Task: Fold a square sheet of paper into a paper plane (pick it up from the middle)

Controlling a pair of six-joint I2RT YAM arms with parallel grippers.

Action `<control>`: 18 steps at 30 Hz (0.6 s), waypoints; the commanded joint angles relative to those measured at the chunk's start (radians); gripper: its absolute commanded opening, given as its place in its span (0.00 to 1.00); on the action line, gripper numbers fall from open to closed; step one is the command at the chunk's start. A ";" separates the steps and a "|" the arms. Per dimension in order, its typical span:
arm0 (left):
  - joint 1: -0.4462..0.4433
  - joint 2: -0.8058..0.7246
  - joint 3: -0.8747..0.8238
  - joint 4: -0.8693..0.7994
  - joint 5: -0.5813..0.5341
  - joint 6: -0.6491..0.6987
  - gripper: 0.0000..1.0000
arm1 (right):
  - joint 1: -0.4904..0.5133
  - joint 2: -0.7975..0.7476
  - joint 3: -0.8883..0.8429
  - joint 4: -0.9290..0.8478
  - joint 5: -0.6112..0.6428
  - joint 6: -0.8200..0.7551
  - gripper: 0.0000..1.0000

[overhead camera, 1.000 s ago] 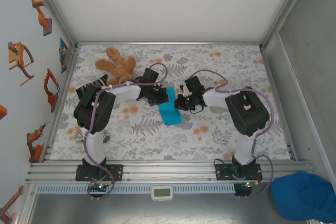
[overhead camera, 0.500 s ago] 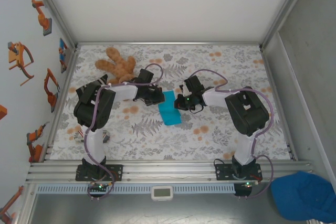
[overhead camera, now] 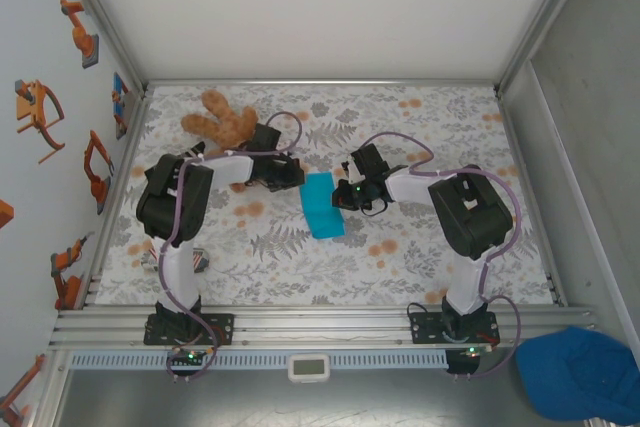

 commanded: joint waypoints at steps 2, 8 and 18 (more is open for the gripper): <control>-0.012 -0.107 0.002 -0.021 0.004 0.019 0.05 | -0.010 0.098 -0.099 -0.239 0.165 -0.002 0.00; -0.087 -0.190 -0.140 0.084 0.017 -0.062 0.06 | -0.010 0.096 -0.098 -0.234 0.160 0.004 0.00; -0.118 -0.117 -0.242 0.234 0.114 -0.115 0.05 | -0.014 0.084 -0.121 -0.240 0.163 0.006 0.00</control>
